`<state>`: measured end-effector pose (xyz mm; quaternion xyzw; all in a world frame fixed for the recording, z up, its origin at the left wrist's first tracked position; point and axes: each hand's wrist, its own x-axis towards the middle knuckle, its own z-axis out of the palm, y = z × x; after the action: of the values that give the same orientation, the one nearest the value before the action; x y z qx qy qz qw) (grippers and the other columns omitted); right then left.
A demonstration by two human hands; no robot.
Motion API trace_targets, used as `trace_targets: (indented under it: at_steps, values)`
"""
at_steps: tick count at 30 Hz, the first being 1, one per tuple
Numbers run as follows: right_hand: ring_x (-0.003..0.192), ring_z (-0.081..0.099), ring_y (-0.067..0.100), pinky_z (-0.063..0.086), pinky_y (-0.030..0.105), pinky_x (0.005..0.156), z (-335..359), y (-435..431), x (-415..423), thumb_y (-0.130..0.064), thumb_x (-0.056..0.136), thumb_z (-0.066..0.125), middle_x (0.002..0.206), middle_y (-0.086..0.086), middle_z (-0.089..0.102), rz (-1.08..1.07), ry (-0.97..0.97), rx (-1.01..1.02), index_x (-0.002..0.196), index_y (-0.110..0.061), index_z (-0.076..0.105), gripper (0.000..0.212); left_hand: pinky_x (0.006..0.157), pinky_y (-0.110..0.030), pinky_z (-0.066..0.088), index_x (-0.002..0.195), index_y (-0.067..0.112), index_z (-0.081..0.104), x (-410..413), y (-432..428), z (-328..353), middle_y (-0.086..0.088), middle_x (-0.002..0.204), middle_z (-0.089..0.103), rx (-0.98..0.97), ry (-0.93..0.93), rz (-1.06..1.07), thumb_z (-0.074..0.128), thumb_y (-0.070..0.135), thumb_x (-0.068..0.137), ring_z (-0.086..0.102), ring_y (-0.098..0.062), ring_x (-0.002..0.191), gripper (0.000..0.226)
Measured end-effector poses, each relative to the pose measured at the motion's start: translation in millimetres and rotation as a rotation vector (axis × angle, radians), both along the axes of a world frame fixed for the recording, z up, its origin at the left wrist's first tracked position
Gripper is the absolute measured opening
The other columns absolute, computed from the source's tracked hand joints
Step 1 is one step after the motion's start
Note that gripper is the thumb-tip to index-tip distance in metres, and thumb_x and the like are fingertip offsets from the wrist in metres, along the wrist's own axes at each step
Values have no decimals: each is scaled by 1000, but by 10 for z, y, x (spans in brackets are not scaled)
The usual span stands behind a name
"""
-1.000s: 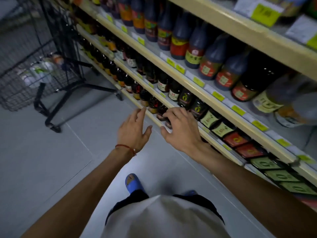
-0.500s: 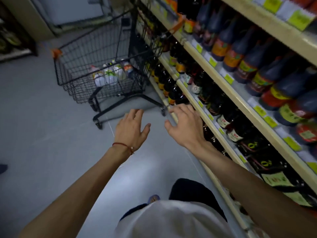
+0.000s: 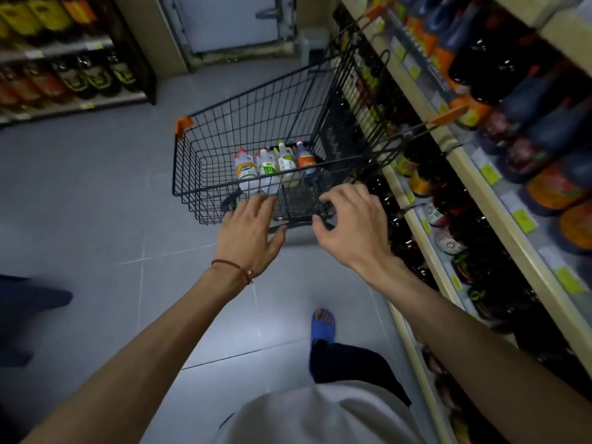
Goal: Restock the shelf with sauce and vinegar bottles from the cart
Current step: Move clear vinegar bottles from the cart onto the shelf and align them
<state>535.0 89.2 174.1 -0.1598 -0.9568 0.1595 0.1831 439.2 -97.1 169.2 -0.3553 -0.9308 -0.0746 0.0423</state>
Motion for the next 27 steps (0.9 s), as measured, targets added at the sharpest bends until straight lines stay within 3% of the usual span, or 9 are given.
trace_targets:
  at_steps: [8,15,23,27]
  values:
    - [109,56,24,46,43,95,-23,499,-1384,-44,86,65,112,1,66,104,-77,7,114,-17,70,39,92,-46,53,143,17,45,-1257,445,-23,-6,132,55,-18,-17,73,52,51,98,57,-28,114,56]
    - [106,57,26,46,41,89,-387,531,-2628,-44,83,61,107,0,67,145,-124,49,108,-16,71,39,88,-47,51,140,17,47,-2486,473,-338,-6,129,55,-52,-46,109,48,51,97,57,-28,108,55]
    - [107,57,26,46,44,93,-883,476,-3859,-53,89,49,112,2,68,41,-311,27,111,-18,73,48,90,-47,50,136,20,47,-3852,415,-1008,-3,131,53,-156,-214,68,39,57,99,55,-26,113,53]
    - [104,59,27,49,48,93,-1280,462,-4220,-50,87,52,105,1,69,-36,-381,-52,103,-20,73,40,92,-47,49,135,20,48,-4265,408,-1375,-3,133,53,-215,-306,31,36,57,100,53,-27,116,52]
